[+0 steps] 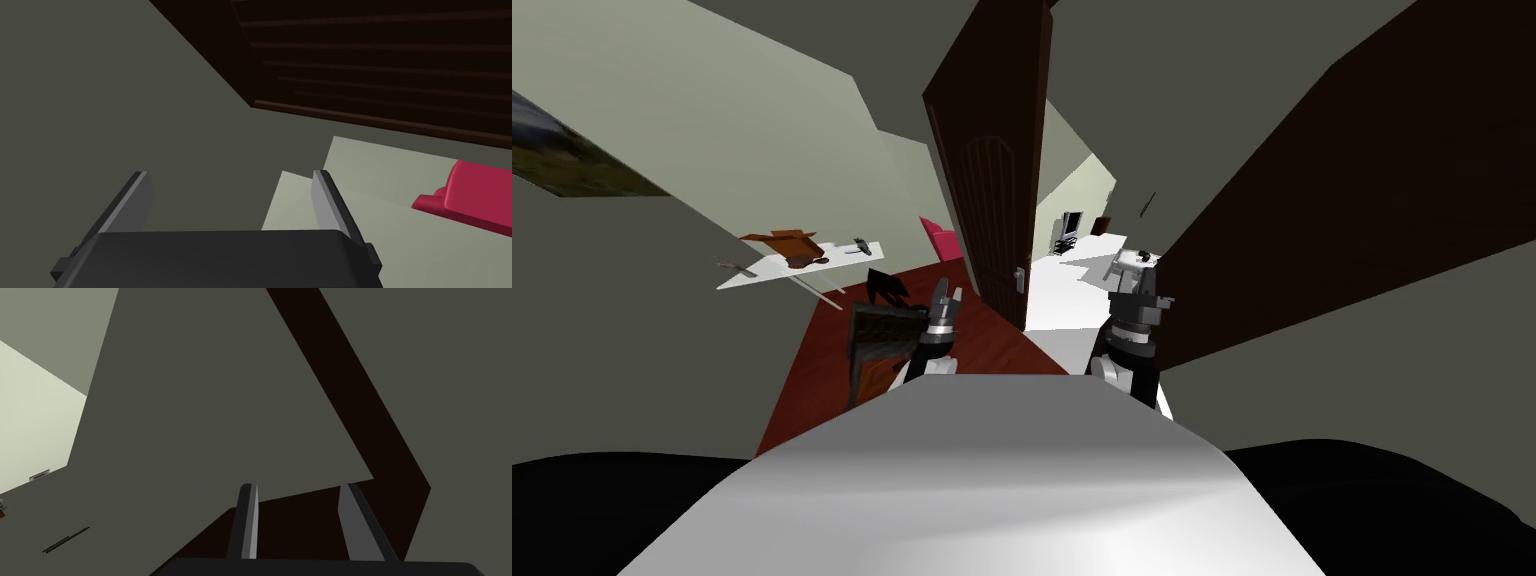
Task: Push the door open
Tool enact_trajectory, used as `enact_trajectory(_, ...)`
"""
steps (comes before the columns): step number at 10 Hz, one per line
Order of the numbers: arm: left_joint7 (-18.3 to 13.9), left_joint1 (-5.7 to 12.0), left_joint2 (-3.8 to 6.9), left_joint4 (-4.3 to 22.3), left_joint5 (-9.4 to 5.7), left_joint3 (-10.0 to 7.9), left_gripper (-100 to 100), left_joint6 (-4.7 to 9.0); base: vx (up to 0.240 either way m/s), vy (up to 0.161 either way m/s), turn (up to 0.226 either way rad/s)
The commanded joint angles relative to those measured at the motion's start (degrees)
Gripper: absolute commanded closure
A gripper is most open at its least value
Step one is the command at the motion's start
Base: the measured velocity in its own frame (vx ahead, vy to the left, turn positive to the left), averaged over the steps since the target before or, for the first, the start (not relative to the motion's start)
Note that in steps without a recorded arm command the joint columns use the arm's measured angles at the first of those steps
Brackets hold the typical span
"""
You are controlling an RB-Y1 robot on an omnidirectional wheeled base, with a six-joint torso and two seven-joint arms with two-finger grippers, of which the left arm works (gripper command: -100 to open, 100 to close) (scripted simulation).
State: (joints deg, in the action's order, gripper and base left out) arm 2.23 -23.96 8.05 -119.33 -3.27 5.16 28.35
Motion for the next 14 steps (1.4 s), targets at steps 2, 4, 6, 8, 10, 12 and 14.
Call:
enact_trajectory(2, -2.0, 2.74, 1.74, 4.2, -0.30, 2.01, -100, -1.14, 0.095, 0.068, -0.155)
enact_trajectory(4, -2.8, 3.69, 2.52, 6.2, -0.46, 2.77, -100, -1.38, 0.056, 0.054, -0.061)
enact_trajectory(6, -4.5, 5.62, 4.10, 9.9, -0.78, 4.33, -100, -1.85, 0.071, 0.061, -0.164)
enact_trajectory(8, -6.2, 7.57, 5.71, 13.3, -1.11, 5.91, -100, -2.34, 0.086, 0.073, -0.182)
enact_trajectory(10, -7.0, 8.55, 6.51, 15.5, -1.27, 6.70, -100, -2.58, 0.054, 0.050, -0.066)
enact_trajectory(12, -8.7, 10.49, 8.09, 19.2, -1.59, 8.27, -100, -3.06, 0.068, 0.075, -0.163)
enact_trajectory(14, -10.4, 12.39, 9.64, 22.8, -1.91, 9.80, -100, -3.53, 0.073, 0.086, -0.144)
